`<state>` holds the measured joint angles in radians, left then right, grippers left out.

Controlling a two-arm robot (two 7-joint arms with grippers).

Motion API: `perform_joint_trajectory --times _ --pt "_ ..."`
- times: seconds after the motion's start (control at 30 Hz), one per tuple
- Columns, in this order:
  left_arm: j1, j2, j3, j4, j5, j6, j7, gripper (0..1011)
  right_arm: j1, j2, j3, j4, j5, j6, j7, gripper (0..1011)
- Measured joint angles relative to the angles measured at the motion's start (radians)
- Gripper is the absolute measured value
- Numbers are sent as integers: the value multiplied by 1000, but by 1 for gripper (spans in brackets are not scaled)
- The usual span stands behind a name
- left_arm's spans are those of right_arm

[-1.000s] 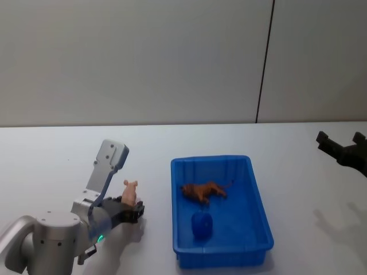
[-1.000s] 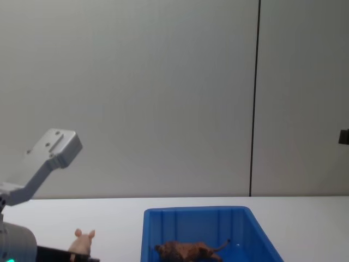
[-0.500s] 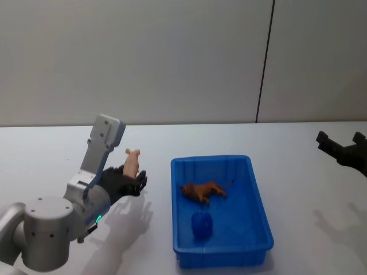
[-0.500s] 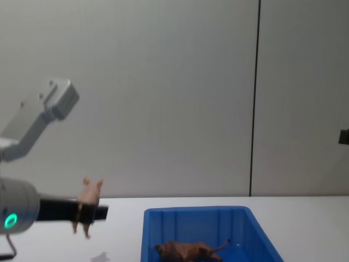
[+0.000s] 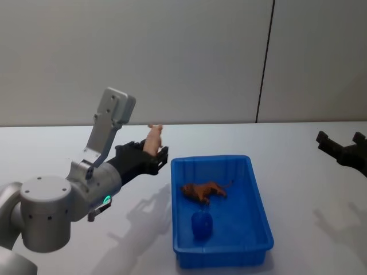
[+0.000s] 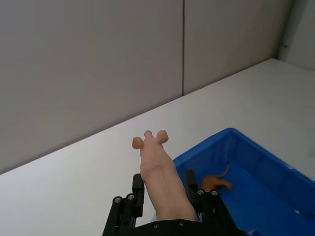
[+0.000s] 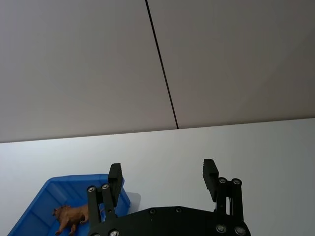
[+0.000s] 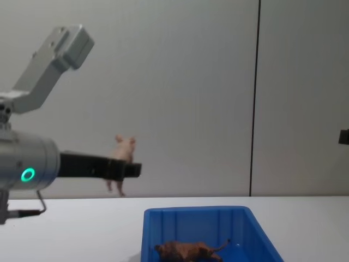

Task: Pick up the two dolls from the table and place them into the box.

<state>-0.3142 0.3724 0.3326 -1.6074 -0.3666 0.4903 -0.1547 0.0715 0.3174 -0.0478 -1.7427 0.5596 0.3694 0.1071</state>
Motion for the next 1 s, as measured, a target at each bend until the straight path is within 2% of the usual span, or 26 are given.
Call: perform_joint_trajectory --times 0.3,0.33,0.6,0.87,0.93,1.0 --pt "-38 -22 13 11 -20 35 -130 513 0 0 0 0 0 0 0 1007" --pt "-38 -22 13 11 -20 35 -130 513 0 0 0 0 0 0 0 1007" --pt "-81 -55 35 71 -34 97 -233 513 0 0 0 0 0 0 0 1007" --pt "-110 -85 51 128 -41 127 -265 513 0 0 0 0 0 0 0 1007" --pt "-116 -91 55 140 -41 128 -266 535 0 0 0 0 0 0 0 1007" --pt "-122 -98 59 154 -41 129 -269 602 0 0 0 0 0 0 0 1007"
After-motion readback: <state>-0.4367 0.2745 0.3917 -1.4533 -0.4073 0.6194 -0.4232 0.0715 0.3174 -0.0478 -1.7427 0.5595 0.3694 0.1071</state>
